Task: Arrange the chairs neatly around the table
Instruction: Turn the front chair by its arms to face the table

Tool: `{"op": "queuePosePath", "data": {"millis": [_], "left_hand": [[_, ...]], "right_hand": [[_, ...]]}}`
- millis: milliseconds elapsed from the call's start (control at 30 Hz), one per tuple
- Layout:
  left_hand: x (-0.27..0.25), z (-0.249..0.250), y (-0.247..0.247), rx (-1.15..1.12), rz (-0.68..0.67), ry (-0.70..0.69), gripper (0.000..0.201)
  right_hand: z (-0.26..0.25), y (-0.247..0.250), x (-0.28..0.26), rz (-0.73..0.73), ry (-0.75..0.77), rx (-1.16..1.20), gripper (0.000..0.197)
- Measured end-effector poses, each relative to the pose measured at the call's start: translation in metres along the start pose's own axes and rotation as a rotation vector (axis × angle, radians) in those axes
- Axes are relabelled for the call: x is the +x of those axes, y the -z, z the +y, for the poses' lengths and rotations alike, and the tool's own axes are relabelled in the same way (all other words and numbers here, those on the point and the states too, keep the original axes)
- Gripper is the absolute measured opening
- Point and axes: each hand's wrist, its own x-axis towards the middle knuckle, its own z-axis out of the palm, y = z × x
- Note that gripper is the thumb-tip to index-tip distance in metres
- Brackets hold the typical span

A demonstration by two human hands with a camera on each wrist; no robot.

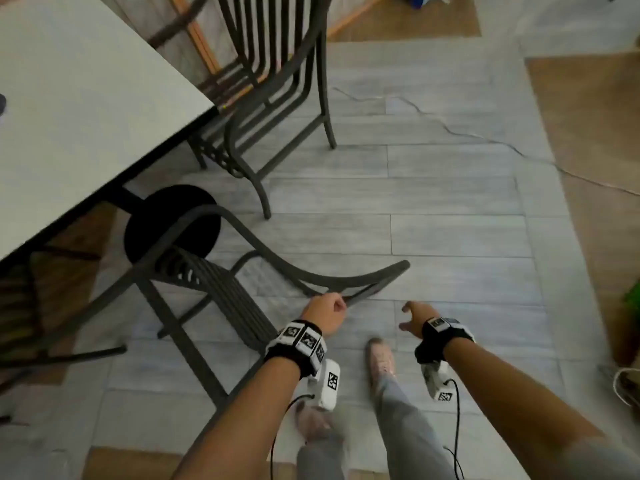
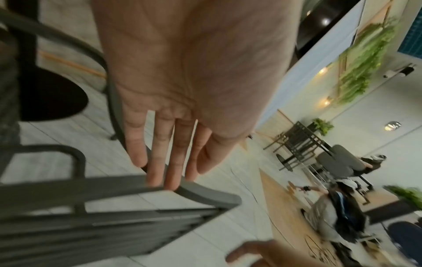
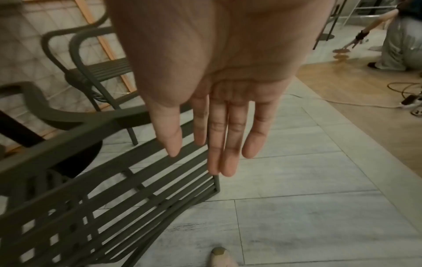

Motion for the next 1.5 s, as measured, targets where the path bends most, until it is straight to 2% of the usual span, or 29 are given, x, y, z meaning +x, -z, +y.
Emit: {"op": "queuePosePath", "data": {"millis": [67,167,267,367,467,600,700,833,933,1067,1167,1300,1433,1500], "left_hand": [[0.034,0.022,-0.022,0.014,0.008,-0.015,0.032],[0.073,0.052,-0.048,0.118,0.057,-0.067,0.046],[0.103,0.069,-0.069,0.326,0.024,-0.101,0.054],[0.127,0.08,-0.085,0.403,-0.026,-0.091,0.062],[0.146,0.092,-0.09,0.37,-0.033,-0.029,0.055],[0.164,0.104,-0.085,0.19,-0.087,0.131,0.067],[0.166,0.101,-0.084,0.072,-0.118,0.165,0.067],[0.146,0.095,-0.078,-0.025,-0.075,0.193,0.06],[0.114,0.091,-0.065,-0.089,0.015,0.202,0.05],[0.064,0.09,-0.032,-0.227,0.125,0.166,0.041],[0.019,0.089,0.002,-0.353,0.229,0.13,0.036],[-0.039,0.068,0.039,-0.459,0.307,0.071,0.043],[-0.1,0.038,0.063,-0.665,0.289,-0.007,0.062],[-0.135,0.024,0.071,-0.731,0.307,-0.049,0.054]], "right_hand": [[0.003,0.007,0.021,0.03,-0.036,0.082,0.062],[0.007,0.013,0.05,0.142,-0.01,0.228,0.068],[0.013,0.01,0.073,0.214,0.038,0.338,0.066],[0.013,0.012,0.091,0.211,0.072,0.426,0.058],[0.017,0.015,0.104,0.178,0.114,0.398,0.053],[0.025,0.02,0.114,0.138,0.168,0.354,0.053],[0.031,0.021,0.114,0.084,0.203,0.342,0.056],[0.028,0.02,0.112,0.03,0.239,0.333,0.056],[0.017,0.017,0.104,-0.01,0.223,0.341,0.061],[0.01,0.013,0.082,-0.011,0.195,0.424,0.077],[0.006,0.013,0.071,0.006,0.127,0.382,0.065],[-0.003,0.017,0.055,0.045,-0.021,0.503,0.058],[-0.006,0.009,0.05,0.078,-0.117,0.627,0.074],[-0.006,0.002,0.053,0.093,-0.109,0.651,0.081]]}}
